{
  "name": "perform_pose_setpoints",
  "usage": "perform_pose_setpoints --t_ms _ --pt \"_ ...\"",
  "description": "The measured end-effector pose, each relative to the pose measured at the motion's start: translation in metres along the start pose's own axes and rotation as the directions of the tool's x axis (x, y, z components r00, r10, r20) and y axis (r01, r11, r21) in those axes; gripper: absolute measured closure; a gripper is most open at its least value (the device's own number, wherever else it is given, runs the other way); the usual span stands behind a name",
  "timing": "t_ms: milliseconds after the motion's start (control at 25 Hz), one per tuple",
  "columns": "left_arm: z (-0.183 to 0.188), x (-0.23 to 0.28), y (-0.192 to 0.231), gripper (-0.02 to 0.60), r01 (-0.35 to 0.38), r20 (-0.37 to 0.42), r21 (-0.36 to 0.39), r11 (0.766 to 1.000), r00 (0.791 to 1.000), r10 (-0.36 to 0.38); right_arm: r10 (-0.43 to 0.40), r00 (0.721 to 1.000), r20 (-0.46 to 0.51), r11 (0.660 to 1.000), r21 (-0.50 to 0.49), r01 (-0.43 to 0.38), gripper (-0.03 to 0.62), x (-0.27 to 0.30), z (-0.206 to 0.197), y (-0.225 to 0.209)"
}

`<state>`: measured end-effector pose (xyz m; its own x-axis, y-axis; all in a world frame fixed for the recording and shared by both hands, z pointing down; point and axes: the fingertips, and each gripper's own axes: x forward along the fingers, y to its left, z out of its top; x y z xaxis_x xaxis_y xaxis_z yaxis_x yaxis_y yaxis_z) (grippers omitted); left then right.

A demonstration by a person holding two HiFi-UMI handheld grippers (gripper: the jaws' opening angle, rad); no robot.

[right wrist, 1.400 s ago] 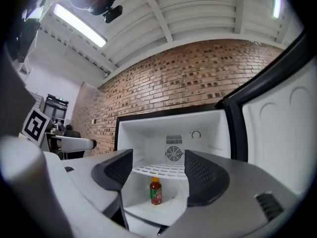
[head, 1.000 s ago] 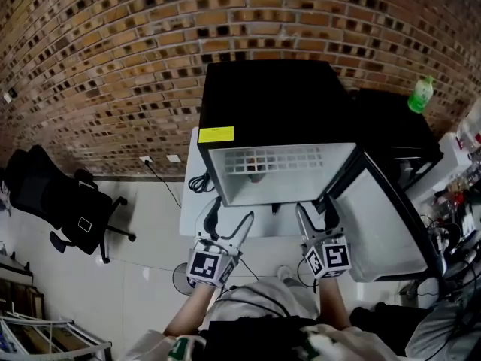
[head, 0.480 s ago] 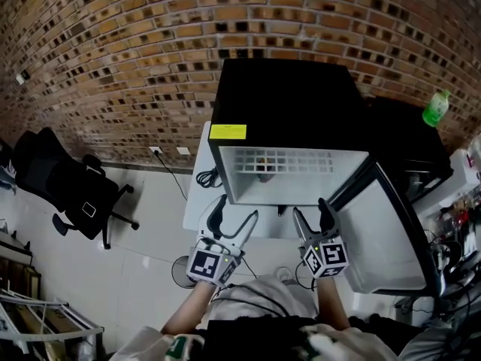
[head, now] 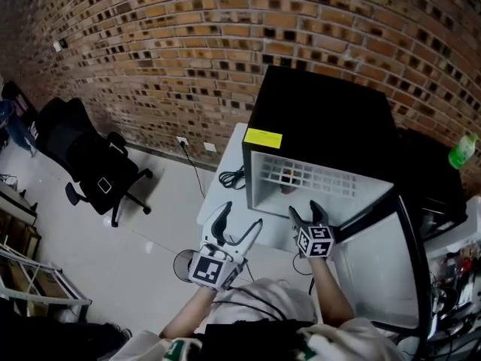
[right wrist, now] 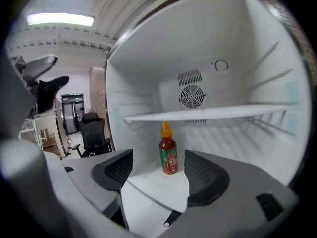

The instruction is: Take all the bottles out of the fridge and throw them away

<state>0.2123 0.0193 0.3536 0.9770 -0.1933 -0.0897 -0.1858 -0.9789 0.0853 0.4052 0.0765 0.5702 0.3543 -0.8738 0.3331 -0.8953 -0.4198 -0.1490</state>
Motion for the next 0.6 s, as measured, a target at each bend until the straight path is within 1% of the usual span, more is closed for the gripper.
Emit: perform_pose_setpoints --t_ms 160,240,400,560,600 --pt "0.000 -0.015 0.010 0.241 -0.081 -0.002 -0.014 0.997 0.997 0.081 0.028 0.996 -0.081 0.999 -0.022 -0.030 0.237 0.073 -0.026 -0.012" --pt "0.000 -0.026 0.013 0.242 -0.132 -0.011 -0.006 0.991 0.991 0.132 0.012 0.995 -0.103 1.000 -0.017 -0.013 0.237 0.101 -0.032 -0.021" --pt "-0.001 -0.057 0.027 0.241 -0.254 -0.035 0.006 0.967 0.967 0.254 -0.036 0.989 -0.142 0.998 -0.048 0.029 0.237 0.136 -0.026 -0.029" --pt "-0.004 -0.084 0.043 0.241 -0.344 -0.042 -0.003 0.939 0.938 0.343 -0.029 0.990 -0.141 0.997 -0.068 0.019 0.240 0.155 -0.018 -0.025" --pt "-0.005 -0.087 0.046 0.242 -0.358 -0.044 -0.004 0.934 0.933 0.357 -0.032 0.990 -0.137 0.997 -0.076 0.022 0.272 0.156 -0.017 -0.024"
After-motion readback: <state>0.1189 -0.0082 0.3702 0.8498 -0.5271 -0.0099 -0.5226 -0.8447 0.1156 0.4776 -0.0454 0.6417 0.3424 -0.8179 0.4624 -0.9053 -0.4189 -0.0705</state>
